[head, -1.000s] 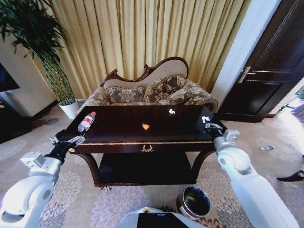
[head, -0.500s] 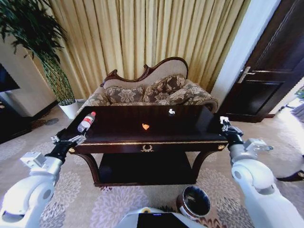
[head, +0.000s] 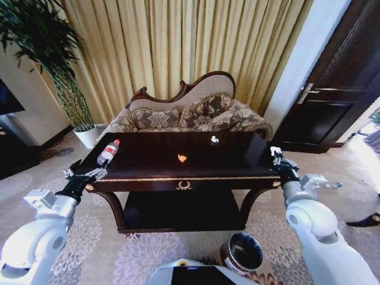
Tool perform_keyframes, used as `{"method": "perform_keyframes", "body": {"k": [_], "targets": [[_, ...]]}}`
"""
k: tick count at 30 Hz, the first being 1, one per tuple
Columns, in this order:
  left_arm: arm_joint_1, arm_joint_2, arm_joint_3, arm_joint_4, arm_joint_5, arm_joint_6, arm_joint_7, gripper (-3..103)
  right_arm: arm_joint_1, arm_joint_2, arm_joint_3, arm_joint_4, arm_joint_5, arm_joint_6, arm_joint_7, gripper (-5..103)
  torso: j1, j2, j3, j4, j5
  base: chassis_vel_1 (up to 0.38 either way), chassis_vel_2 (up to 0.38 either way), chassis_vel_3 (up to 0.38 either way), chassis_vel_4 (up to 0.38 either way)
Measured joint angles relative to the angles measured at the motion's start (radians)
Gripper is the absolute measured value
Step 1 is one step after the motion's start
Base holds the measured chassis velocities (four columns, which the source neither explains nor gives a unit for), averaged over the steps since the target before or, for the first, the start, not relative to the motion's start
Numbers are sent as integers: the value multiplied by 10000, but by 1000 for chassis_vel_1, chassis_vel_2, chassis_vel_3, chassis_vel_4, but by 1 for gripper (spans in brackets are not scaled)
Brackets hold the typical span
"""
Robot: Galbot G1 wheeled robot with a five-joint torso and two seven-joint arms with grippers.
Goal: Move to the front of the table and place the trash on the table into the trash bin.
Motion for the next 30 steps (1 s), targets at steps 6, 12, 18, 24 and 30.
{"method": "perform_keyframes", "body": {"k": [6, 12, 18, 24, 30], "targets": [[30, 9, -2, -38, 5, 5, -4, 100, -9, 43, -29, 11, -25, 48, -24, 0, 1, 0, 0, 1, 0, 54, -49, -45, 47], [35, 18, -7, -67, 5, 11, -9, 100, -10, 46, -43, 52, -36, 60, -36, 0, 0, 0, 0, 0, 0, 111, -116, -119, 107], [40, 4, -5, -68, 6, 13, -11, 100, -50, 85, -60, 88, -96, 61, -70, 0, -2, 1, -3, 1, 0, 144, -150, -137, 153], [39, -4, -8, -39, 10, 13, -11, 100, -119, 175, -169, 142, -222, 84, -109, 0, -1, 0, -1, 1, -1, 125, -130, -119, 123], [37, -12, -11, -5, 12, 12, -14, 100, -157, 270, -305, 130, -420, 85, -133, 0, 0, 0, -1, 1, 0, 129, -120, -119, 123]]}}
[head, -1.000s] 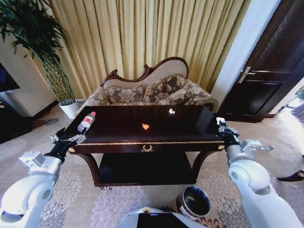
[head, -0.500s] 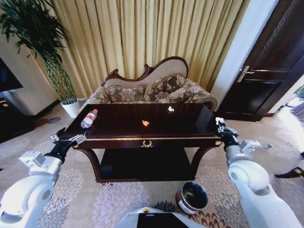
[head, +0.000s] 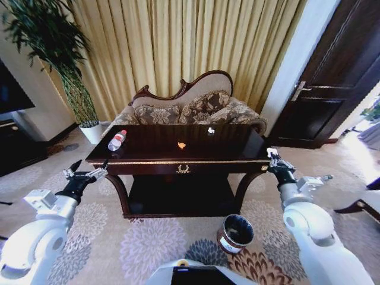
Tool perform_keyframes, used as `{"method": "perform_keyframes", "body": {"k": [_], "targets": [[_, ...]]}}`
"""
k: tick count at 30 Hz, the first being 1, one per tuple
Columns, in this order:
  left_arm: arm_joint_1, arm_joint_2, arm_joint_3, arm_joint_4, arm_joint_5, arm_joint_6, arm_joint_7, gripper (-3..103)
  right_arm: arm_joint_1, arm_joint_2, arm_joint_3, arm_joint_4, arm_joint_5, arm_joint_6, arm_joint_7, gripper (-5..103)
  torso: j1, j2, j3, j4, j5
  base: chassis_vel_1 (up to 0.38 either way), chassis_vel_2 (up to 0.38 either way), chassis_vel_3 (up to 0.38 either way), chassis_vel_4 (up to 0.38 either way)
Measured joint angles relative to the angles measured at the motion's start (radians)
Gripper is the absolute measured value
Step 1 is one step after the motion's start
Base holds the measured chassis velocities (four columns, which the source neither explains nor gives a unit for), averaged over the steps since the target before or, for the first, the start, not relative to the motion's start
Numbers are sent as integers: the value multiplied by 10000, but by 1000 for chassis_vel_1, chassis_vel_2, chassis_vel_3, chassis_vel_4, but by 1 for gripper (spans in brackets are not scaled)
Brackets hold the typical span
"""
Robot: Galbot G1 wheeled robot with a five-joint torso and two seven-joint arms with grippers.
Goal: Move to the front of the table and place the trash on the table into the trash bin.
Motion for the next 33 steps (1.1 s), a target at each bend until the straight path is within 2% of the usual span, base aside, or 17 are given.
{"method": "perform_keyframes", "body": {"k": [9, 17, 19, 23, 29, 33], "targets": [[-16, -13, 2, 56, 8, -72, -16, 100, -24, 101, -216, -182, -254, 97, -21, 0, -1, 1, 0, 0, -1, 145, -151, -144, 147], [-17, -26, 8, 60, 6, -127, -15, 100, -142, 486, -858, -986, -1069, 283, -589, 0, -4, 3, -2, 0, -1, 62, -58, -63, 52], [12, -45, 0, 60, 5, -147, -13, 100, -152, 694, -1130, -1598, -1644, 541, -871, 0, 0, 0, 1, 1, 0, 0, 0, 0, 0], [35, -60, -40, 62, 6, -191, -9, 100, -34, 1016, -1402, -2553, -2136, 868, -1139, 0, 4, -4, 3, -1, 0, 0, 0, 0, 0], [77, -127, -84, 115, 13, -304, 2, 100, 194, 1521, -1614, -3724, -2186, 982, -1442, 0, 1, -2, 0, 1, 0, 0, 0, 0, 0], [126, -155, -92, 183, 75, -343, 14, 100, 367, 1981, -1698, -5072, -2451, 1303, -1679, 0, 0, -1, 0, 0, -1, 0, 0, 0, 0]]}}
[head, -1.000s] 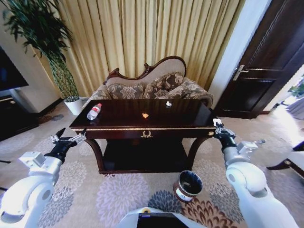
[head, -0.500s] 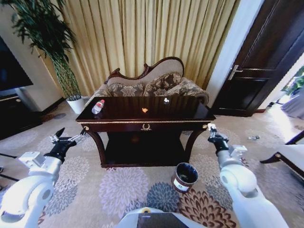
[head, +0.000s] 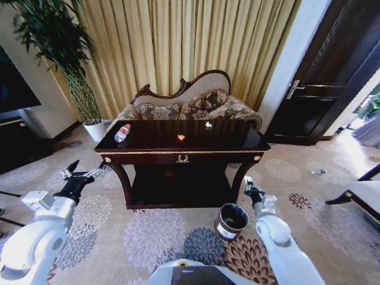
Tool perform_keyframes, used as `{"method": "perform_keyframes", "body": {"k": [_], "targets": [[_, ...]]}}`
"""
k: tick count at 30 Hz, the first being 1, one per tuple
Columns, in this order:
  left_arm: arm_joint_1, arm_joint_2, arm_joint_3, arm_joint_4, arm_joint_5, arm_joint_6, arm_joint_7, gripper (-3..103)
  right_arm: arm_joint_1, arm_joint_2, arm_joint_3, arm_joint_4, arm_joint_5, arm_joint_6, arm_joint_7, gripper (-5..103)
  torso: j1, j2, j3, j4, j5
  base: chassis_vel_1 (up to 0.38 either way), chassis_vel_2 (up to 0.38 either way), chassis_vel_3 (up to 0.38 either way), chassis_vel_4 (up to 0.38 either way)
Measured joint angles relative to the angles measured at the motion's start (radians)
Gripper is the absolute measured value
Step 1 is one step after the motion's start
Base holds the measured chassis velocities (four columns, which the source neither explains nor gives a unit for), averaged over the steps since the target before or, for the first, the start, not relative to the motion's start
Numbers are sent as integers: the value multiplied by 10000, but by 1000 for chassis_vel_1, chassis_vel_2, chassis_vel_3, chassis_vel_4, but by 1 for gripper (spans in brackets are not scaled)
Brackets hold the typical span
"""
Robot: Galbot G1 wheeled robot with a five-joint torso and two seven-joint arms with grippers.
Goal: Move to the front of the table and place the trash on the table into the trash bin.
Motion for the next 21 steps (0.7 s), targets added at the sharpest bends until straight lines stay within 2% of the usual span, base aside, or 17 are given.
{"method": "perform_keyframes", "body": {"k": [6, 9, 13, 21], "targets": [[-51, -11, 44, 71, 1, -195, 111, 100, 251, 412, -16, -1440, -415, 599, -245, 0, 1, 0, 1, -2, 1, 0, 0, 0, 0], [-111, -81, 117, 94, 1, -303, 216, 100, 652, 726, 184, -2775, -1058, 1206, -466, 0, 0, 0, 0, 0, 2, 0, 0, 0, 0], [-120, -128, 182, 111, 26, -312, 251, 100, 1083, 957, 403, -3858, -1503, 1638, -587, 0, 0, 1, 0, 0, 1, 0, 0, 0, 0], [-139, -130, 254, 123, 101, -322, 282, 100, 1785, 1453, 528, -5206, -2222, 2193, -188, 0, 0, 1, 0, 2, 1, 0, 0, 0, 0]]}}
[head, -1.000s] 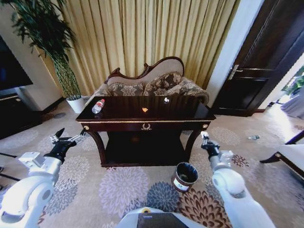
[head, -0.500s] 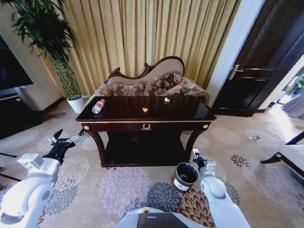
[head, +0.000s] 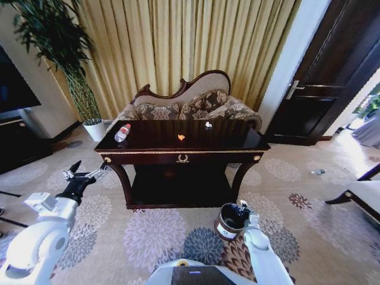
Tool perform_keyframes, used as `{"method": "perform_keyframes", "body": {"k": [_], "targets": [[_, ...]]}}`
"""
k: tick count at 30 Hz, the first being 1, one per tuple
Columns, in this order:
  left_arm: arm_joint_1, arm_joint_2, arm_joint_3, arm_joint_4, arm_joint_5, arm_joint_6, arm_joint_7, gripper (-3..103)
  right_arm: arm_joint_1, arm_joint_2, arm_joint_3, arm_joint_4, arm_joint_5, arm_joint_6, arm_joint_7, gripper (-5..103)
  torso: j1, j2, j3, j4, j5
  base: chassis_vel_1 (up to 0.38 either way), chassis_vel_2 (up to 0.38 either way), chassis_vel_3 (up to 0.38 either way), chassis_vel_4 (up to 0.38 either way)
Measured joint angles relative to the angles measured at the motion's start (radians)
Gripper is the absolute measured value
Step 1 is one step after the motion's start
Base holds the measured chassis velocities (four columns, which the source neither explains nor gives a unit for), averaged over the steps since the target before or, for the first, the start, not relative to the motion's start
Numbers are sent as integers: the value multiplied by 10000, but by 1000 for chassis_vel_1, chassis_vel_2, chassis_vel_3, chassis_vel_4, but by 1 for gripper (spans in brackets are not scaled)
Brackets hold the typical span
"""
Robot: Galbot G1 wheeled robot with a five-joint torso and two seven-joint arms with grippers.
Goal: Move to the front of the table and place the trash on the table into the trash bin.
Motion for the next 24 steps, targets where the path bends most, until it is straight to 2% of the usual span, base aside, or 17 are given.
{"method": "perform_keyframes", "body": {"k": [2, 5, 8, 10, 11, 13, 14, 17, 18, 20, 21, 24], "targets": [[4, 3, -12, -16, -5, 0, 8, 100, 42, 60, -21, -44, -31, 10, 64, -1, 0, 0, 0, -1, -1, 0, 0, 0, 0], [29, 2, -40, -18, -10, 0, 29, 100, 47, 106, -111, 11, -78, 3, 157, 15, 0, 0, 0, -2, 0, 0, 0, 0, 0], [41, -16, -44, -19, -11, -2, 41, 100, 43, 109, -154, 45, -132, 0, 236, 20, 0, 0, 0, -1, -1, 0, 0, 0, 0], [45, -30, -50, -28, -15, -25, 61, 100, 47, 109, -199, 34, -151, 8, 450, 31, 0, 1, -1, -1, -1, 0, 0, 0, 0], [45, -30, -50, -28, -15, -25, 61, 100, 47, 109, -199, 34, -151, 8, 450, 31, 0, 1, -1, -1, -1, 0, 0, 0, 0], [32, -24, -64, -43, -41, -32, 67, 100, 57, 113, -203, 36, -150, 17, 569, 41, 0, 0, 0, -2, -1, 0, 0, 0, 0], [32, -24, -64, -43, -41, -32, 67, 100, 57, 113, -203, 36, -150, 17, 569, 41, 0, 0, 0, -2, -1, 0, 0, 0, 0], [21, -7, -69, -62, -63, -51, 72, 100, 24, 61, -237, 170, -151, 11, 796, 58, 0, 0, 0, -2, -1, 0, 0, 0, 0], [21, -7, -69, -62, -63, -51, 72, 100, 24, 61, -237, 170, -151, 11, 796, 58, 0, 0, 0, -2, -1, 0, 0, 0, 0], [47, -40, -76, -98, -65, -62, 77, 100, -83, 53, -244, 471, -118, -40, 906, 69, 0, 0, 0, -2, 0, 0, 0, 0, 0], [47, -40, -76, -98, -65, -62, 77, 100, -83, 53, -244, 471, -118, -40, 906, 69, 0, 0, 0, -2, 0, 0, 0, 0, 0], [100, -56, -148, -121, -67, -86, 78, 100, -443, -75, -350, 1665, 149, -446, 931, 85, 0, 0, -1, -2, 0, 0, 0, 0, 0]]}}
